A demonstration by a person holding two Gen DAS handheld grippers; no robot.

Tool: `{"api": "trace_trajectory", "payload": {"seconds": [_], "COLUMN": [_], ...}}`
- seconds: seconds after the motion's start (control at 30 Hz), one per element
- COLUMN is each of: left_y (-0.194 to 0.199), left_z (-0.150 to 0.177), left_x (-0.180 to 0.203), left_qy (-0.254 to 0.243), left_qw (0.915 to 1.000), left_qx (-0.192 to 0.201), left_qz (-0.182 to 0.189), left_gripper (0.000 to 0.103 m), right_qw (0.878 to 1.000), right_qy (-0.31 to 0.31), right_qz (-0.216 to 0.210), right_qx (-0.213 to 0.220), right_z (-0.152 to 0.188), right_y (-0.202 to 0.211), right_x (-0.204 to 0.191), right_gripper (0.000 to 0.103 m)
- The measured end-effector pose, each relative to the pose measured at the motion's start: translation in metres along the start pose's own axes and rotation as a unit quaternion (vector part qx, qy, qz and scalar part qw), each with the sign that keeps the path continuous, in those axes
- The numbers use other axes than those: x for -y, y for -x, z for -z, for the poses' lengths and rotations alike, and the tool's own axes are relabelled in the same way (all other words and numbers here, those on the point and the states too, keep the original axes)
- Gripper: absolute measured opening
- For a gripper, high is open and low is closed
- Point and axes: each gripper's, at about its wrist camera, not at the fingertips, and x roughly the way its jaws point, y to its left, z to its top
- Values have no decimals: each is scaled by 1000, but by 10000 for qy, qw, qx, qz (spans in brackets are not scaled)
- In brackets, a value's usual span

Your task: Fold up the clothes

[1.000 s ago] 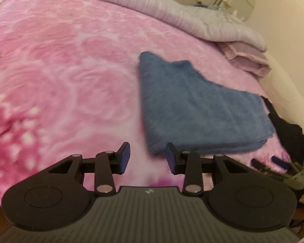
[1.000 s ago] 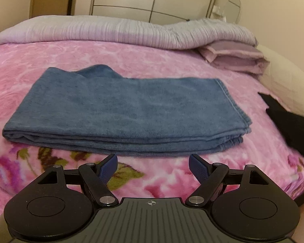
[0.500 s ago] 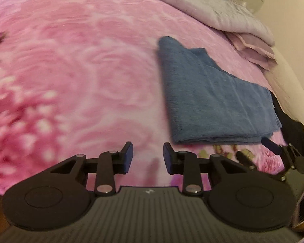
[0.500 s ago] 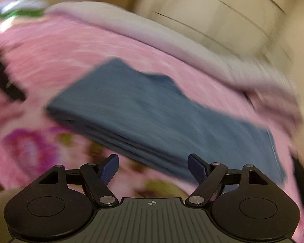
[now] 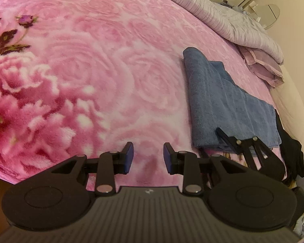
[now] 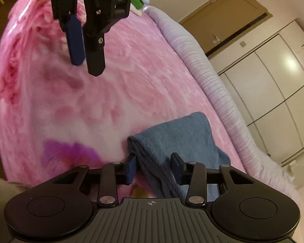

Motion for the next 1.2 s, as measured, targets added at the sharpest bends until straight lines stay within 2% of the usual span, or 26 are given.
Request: {"api": "trace_trajectory", "payload": {"seconds": [0.07, 0.17, 0.23, 0.27, 0.3, 0.37, 0.43, 0.53, 0.6, 0.63, 0.67, 0.73, 0.77, 0.8, 0.83, 0.87, 0.9, 0.93, 0.97, 1.0, 1.03, 1.1, 1.17, 1.2], "left_y": [0, -1, -1, -2, -2, -4, -8, -20, -31, -38, -45, -63, -73, -82, -91, -99, -106, -112, -117, -122, -126, -133, -140, -143], "left_z": [0, -2, -5, -7, -10, -16, -24, -35, -43, -44, -45, -45, -44, -43, -40, -37, -33, -30, -28, -26, -26, -28, -31, -33], "left_x": [0, 2, 6, 9, 13, 24, 39, 72, 100, 114, 129, 159, 174, 186, 197, 207, 216, 223, 228, 233, 237, 245, 254, 258], "left_qy": [4, 39, 38, 17, -28, -126, -242, -501, -730, -847, -957, -1144, -1223, -1292, -1352, -1409, -1466, -1498, -1500, -1482, -1466, -1458, -1486, -1502], "left_qw": [10000, 10000, 10000, 9999, 9999, 9999, 9997, 9984, 9963, 9948, 9931, 9894, 9876, 9859, 9845, 9831, 9814, 9802, 9794, 9792, 9792, 9790, 9784, 9781], "left_qx": [-15, -30, -14, -3, 14, 41, 69, 74, 67, 52, 34, -61, -131, -210, -292, -376, -459, -523, -560, -572, -576, -578, -571, -577], "left_qz": [-16, -49, -87, -107, -114, -73, 9, 253, 457, 568, 677, 889, 975, 1040, 1076, 1106, 1149, 1189, 1226, 1261, 1279, 1300, 1316, 1318], "left_gripper": [27, 27, 27, 27, 27, 27, 27, 27, 27, 27, 27, 27, 27, 27, 27, 27, 27, 27, 27, 27, 27, 27, 27, 27], "right_qw": [10000, 9995, 9935, 9838, 9668, 9132, 8455, 7341, 6731, 6481, 6313, 6041, 5924, 5704, 5398, 5107, 4889, 4785, 4790, 4837, 4857, 4783, 4714, 4764], "right_qy": [-20, -318, -1108, -1743, -2485, -3969, -5220, -6659, -7261, -7480, -7629, -7855, -7954, -8126, -8337, -8523, -8659, -8716, -8712, -8687, -8678, -8710, -8748, -8729], "right_qz": [16, -55, -219, -345, -496, -740, -761, -608, -321, -150, 85, 635, 862, 1011, 1121, 1112, 1032, 1001, 958, 886, 771, 413, 229, 196], "right_qx": [7, 66, 171, 241, 328, 554, 823, 1187, 1366, 1423, 1395, 1186, 946, 636, 312, 169, 238, 373, 495, 601, 719, 1044, 1098, 1032], "right_z": [0, 1, 4, 5, 10, 28, 57, 119, 166, 190, 213, 257, 280, 303, 326, 345, 357, 362, 362, 361, 358, 353, 348, 347], "right_y": [-3, -5, -1, 3, 7, 17, 29, 49, 70, 80, 89, 101, 101, 98, 95, 94, 97, 101, 105, 108, 113, 113, 109, 103], "right_x": [3, 14, 36, 53, 74, 120, 166, 225, 253, 264, 272, 284, 288, 289, 290, 289, 288, 288, 288, 289, 287, 281, 277, 279], "right_gripper": [41, 25, 19, 16, 16, 15, 14, 12, 10, 8, 6, 6, 6, 6, 6, 6, 8, 15, 32, 45, 64, 65, 64, 62]}}
